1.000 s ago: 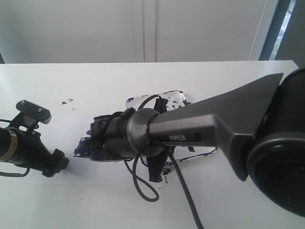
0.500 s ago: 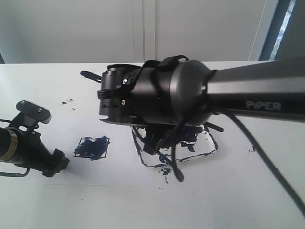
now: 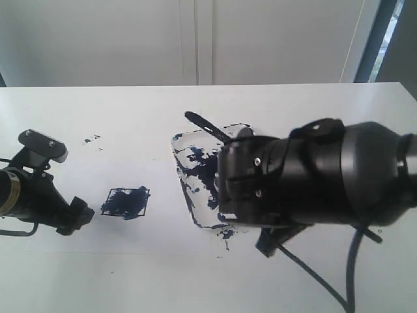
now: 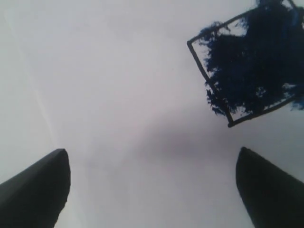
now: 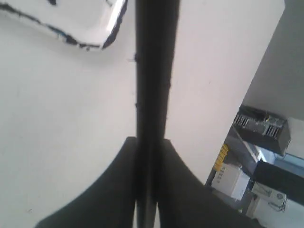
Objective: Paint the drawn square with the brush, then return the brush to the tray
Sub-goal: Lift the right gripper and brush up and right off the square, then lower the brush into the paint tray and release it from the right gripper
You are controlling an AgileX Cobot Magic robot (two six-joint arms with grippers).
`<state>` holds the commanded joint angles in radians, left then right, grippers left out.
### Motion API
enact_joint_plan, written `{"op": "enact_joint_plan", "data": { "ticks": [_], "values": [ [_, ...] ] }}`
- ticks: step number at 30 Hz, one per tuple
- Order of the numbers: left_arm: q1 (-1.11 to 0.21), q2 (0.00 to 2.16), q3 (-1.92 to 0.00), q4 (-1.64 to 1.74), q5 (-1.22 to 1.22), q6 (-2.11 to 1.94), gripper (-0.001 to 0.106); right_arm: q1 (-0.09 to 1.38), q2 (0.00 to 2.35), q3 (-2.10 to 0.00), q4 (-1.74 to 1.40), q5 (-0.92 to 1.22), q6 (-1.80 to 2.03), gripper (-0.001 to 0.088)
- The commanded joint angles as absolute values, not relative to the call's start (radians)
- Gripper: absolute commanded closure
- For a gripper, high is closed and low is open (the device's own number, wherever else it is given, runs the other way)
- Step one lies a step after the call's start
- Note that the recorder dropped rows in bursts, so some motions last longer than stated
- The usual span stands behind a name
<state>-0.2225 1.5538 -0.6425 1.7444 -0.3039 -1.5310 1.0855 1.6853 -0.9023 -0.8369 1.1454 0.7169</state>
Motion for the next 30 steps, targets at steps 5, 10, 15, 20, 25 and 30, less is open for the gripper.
{"op": "enact_joint_plan", "data": {
  "ticks": [5, 10, 15, 20, 25, 30],
  "values": [
    [-0.222, 1.434, -0.642, 1.744, -0.316, -1.539, 0.011, 1.086, 1.685, -0.802, -0.831, 1.051, 0.837, 0.0868],
    [-0.222, 1.338, -0.642, 1.744, -0.474, -1.629, 0.011, 1.086, 1.685, -0.724, -0.823, 0.945, 0.940, 0.0868],
    [-0.222, 1.282, -0.641, 1.744, -0.620, -1.629, 0.011, 1.086, 1.685, -0.663, -0.830, 0.861, 1.052, 0.0868],
    [-0.222, 1.264, -0.639, 1.744, -0.677, -1.631, 0.011, 1.086, 1.685, -0.631, -0.824, 0.835, 1.095, 0.0868],
    [-0.222, 1.262, -0.632, 1.744, -0.737, -1.652, 0.011, 1.086, 1.685, -0.602, -0.828, 0.767, 1.100, 0.0831],
    [-0.222, 1.249, -0.592, 1.744, -0.742, -1.652, 0.011, 1.086, 1.685, -0.580, -0.823, 0.743, 1.103, 0.0630]
  ]
}}
